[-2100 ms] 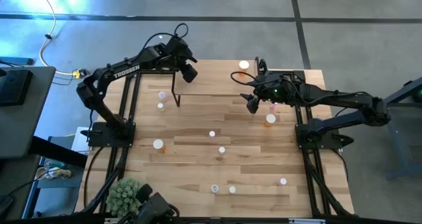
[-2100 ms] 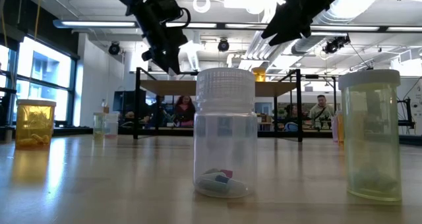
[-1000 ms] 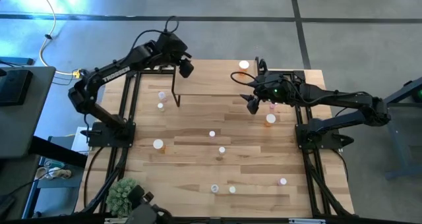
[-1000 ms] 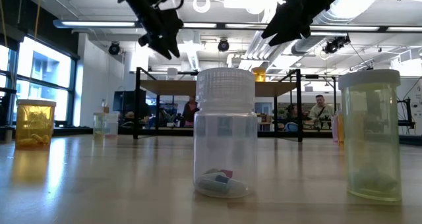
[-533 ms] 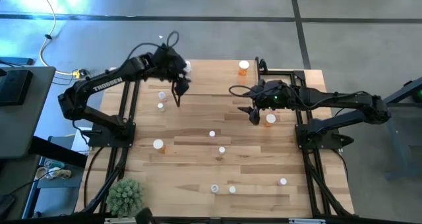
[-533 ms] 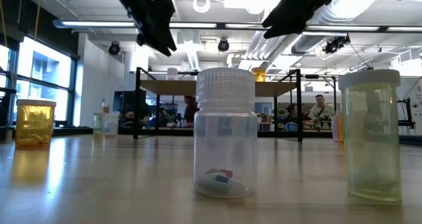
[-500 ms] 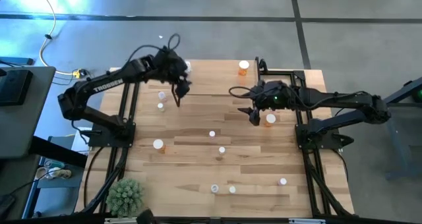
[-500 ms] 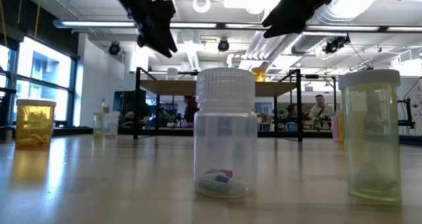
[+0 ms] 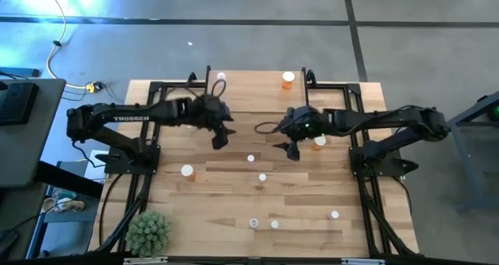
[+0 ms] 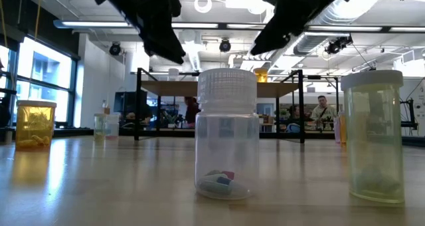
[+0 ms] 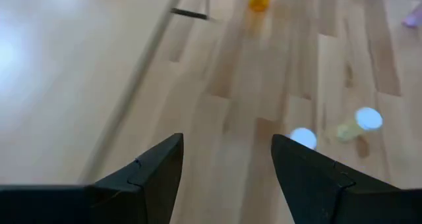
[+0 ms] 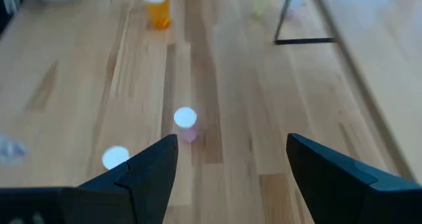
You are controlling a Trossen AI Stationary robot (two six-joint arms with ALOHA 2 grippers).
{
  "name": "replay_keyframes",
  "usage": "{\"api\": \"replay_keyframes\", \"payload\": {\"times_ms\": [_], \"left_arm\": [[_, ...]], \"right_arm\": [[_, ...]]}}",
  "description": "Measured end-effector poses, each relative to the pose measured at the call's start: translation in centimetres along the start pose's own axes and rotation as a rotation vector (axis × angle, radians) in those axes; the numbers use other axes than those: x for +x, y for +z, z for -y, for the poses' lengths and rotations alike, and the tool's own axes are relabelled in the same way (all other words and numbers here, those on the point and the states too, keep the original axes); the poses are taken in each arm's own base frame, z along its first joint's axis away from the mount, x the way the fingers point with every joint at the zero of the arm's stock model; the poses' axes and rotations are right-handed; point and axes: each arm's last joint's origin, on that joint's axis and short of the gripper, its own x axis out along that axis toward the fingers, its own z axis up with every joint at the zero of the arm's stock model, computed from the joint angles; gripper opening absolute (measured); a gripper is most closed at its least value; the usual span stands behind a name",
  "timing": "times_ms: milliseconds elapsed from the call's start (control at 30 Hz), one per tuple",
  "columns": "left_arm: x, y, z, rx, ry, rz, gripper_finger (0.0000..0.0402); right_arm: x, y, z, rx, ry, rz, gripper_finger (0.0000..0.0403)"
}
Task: Pick and place medicine bottles onto shelf by color
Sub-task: Put the middle left pink pill bottle on the shelf
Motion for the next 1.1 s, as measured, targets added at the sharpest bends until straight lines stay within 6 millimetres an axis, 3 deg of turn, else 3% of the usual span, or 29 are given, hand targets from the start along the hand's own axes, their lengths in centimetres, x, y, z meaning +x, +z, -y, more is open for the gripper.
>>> {"api": "replay_keyframes", "payload": {"times_ms": [200, 633, 867, 1100], "left_arm": [[1.7, -2.9, 1.9, -0.048, -0.052, 0.012, 0.022], [2.0, -3.9, 2.8, -0.092, 0.168, 0.059, 0.022], [2.0, -3.9, 2.7, -0.109, 0.208, 0.064, 0.022], [2.0, -3.9, 2.7, -0.126, 0.205, 0.063, 0.022]], "right_arm": [[3.7, -0.3, -1.4, -0.113, 0.045, -0.006, 0.0275], [10.0, -1.4, -2.9, -0.119, 0.141, 0.07, 0.0275], [11.9, -2.2, -3.0, -0.093, 0.14, 0.068, 0.0275], [12.4, -2.7, -3.0, -0.1, 0.14, 0.041, 0.0275]]}}
